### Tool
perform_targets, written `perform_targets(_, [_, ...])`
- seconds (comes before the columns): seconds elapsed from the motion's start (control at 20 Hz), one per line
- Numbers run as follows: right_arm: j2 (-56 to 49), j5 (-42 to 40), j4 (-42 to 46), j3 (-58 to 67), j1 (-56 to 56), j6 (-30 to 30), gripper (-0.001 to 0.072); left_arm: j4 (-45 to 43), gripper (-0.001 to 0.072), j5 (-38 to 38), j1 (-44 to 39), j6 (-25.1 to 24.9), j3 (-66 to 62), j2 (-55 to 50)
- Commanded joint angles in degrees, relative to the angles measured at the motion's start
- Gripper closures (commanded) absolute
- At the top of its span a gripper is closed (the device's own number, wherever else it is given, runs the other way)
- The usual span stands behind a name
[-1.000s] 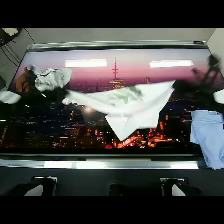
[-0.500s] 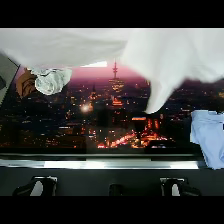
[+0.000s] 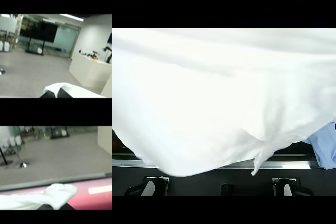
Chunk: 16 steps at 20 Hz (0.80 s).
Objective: Fold the shirts.
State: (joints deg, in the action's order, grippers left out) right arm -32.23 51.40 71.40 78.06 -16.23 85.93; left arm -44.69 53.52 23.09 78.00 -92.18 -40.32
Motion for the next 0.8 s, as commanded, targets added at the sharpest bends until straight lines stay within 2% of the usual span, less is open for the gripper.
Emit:
perform_targets(0.0, [-12.9, 16.2, -0.2, -1.2, 0.1, 0.5, 0.0665, -1.0, 0.0676, 8.8, 0.0, -0.6, 6.3, -8.1])
perform_targets(0.15, [-30.8, 14.6, -8.2, -3.3, 1.0, 0.5, 0.0665, -1.0, 0.0676, 7.2, -0.3, -3.0, 15.9, -19.7])
perform_targets(0.25, [-42.6, 7.1, -12.2, -3.3, 4.9, 0.5, 0.0664, 0.0, 0.0677, 4.7, -1.3, -3.0, 19.8, -29.7])
perform_targets(0.35, [-52.6, -2.9, -20.0, -3.2, 8.7, 0.4, 0.0663, 4.4, 0.0677, 3.8, -2.4, -3.0, 19.8, -39.9])
perform_targets(0.45, [-59.4, -9.1, -29.4, -3.2, 10.1, 0.5, 0.0663, 13.6, 0.0676, 3.1, -2.8, -3.3, 19.6, -47.8])
perform_targets(0.5, [-61.6, -10.1, -34.9, -3.2, 10.1, 0.5, 0.0663, 17.4, 0.0676, 3.0, -3.1, -5.0, 19.6, -50.6])
perform_targets(0.55, [-63.1, -10.4, -38.9, -3.2, 10.0, 0.5, 0.0663, 19.7, 0.0676, 3.0, -3.4, -7.1, 19.6, -52.6])
perform_targets(0.65, [-64.1, -11.0, -41.7, -3.2, 10.0, 0.4, 0.0662, 20.6, 0.0675, 3.0, -4.4, -7.7, 19.7, -54.8])
perform_targets(0.7, [-64.0, -11.0, -41.7, -3.1, 9.9, 0.2, 0.0631, 20.6, 0.0599, 3.3, -4.9, -7.0, 19.7, -55.0])
perform_targets(0.75, [-63.6, -10.5, -41.7, -2.9, 9.6, 0.2, 0.0485, 20.7, 0.036, 4.5, -5.0, -4.3, 19.5, -55.0])
